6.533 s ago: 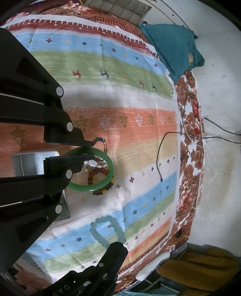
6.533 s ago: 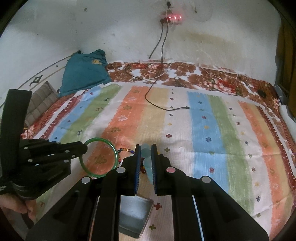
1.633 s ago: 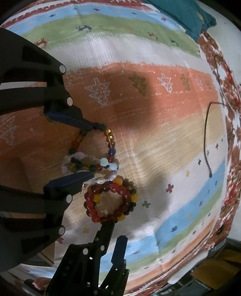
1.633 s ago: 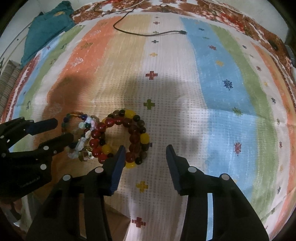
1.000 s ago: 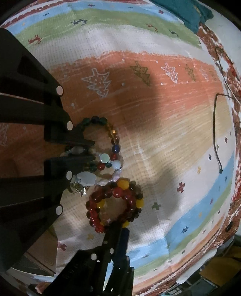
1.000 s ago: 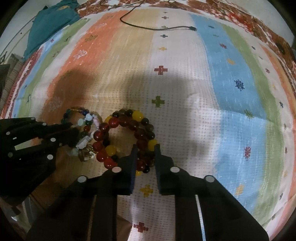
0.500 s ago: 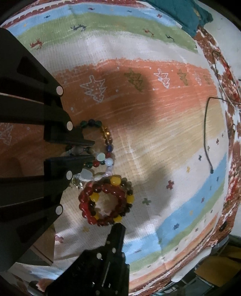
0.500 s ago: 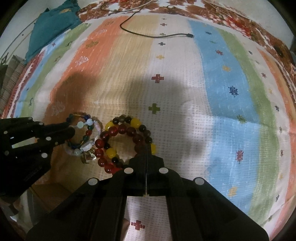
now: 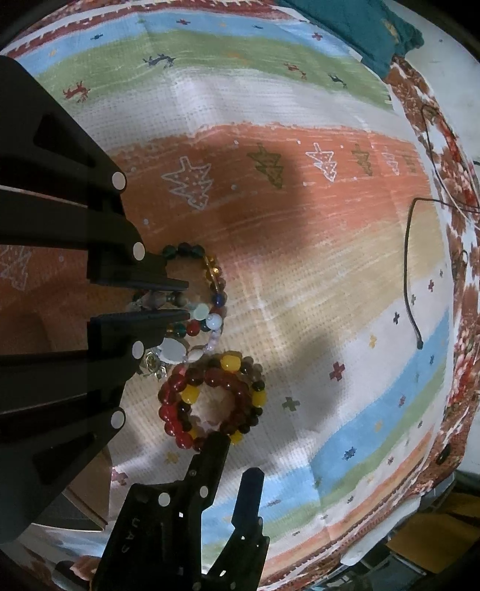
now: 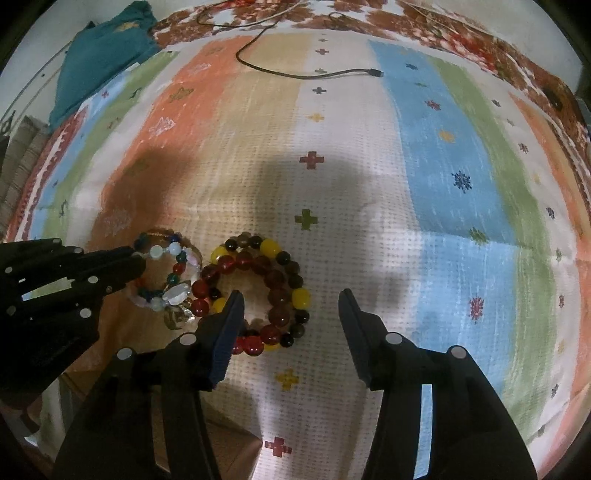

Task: Organize jewelry
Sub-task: 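Pull the white crystal bracelet up with the left gripper while the right gripper lifts the red bracelet free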

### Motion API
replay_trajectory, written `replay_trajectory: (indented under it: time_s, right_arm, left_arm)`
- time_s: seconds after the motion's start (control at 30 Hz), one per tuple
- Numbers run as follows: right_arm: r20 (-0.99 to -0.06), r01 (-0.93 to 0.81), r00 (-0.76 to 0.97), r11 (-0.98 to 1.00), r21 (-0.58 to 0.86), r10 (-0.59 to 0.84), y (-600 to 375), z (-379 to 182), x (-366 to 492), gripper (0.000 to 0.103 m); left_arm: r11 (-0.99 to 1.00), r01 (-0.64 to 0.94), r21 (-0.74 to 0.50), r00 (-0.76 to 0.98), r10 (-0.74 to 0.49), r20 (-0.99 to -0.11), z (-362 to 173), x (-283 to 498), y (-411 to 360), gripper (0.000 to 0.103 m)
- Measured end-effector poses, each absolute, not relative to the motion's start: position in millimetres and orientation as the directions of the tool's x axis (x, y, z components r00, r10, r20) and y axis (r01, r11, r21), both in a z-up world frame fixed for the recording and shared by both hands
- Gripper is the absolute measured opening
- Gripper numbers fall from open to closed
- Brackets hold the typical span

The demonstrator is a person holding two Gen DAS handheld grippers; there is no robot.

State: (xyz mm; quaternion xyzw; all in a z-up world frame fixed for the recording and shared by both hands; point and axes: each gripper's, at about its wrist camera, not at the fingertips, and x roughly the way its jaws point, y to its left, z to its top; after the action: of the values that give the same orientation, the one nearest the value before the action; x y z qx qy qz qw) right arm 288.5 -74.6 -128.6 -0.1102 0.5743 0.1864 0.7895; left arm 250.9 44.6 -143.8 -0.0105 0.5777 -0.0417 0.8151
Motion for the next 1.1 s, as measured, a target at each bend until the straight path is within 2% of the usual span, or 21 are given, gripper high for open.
replay_trajectory:
  time_s: [0.3, 0.37, 0.53, 0.6, 1.1]
  right_arm:
    - [-0.961, -0.422, 0.242, 0.906, 0.022, 0.136, -72, -142, 289, 0.035]
    - [-0.961, -0.425, 0.243, 0.905, 0.018, 0.134, -69, -143, 287, 0.023]
    - [-0.964, -0.432, 0.240, 0.902, -0.003, 0.112, -68, -150, 287, 0.022]
    - [-0.967, -0.425, 0.235, 0.905, -0.013, 0.096, -70, -154, 287, 0.015]
    - [-0.955, -0.430, 0.265, 0.903, 0.006, 0.133, -71, -137, 285, 0.014]
  left_arm:
    - [0.996, 0.070, -0.060, 0.331, -0.080, -0.940, -143, 250, 39, 0.010]
    - [0.996, 0.075, -0.055, 0.330, -0.077, -0.941, -144, 250, 37, 0.010]
    - [0.996, 0.076, -0.053, 0.329, -0.076, -0.941, -144, 250, 36, 0.010]
    - [0.996, 0.075, -0.055, 0.331, -0.077, -0.941, -143, 250, 36, 0.010]
    - [0.996, 0.079, -0.050, 0.352, -0.075, -0.933, -134, 248, 34, 0.010]
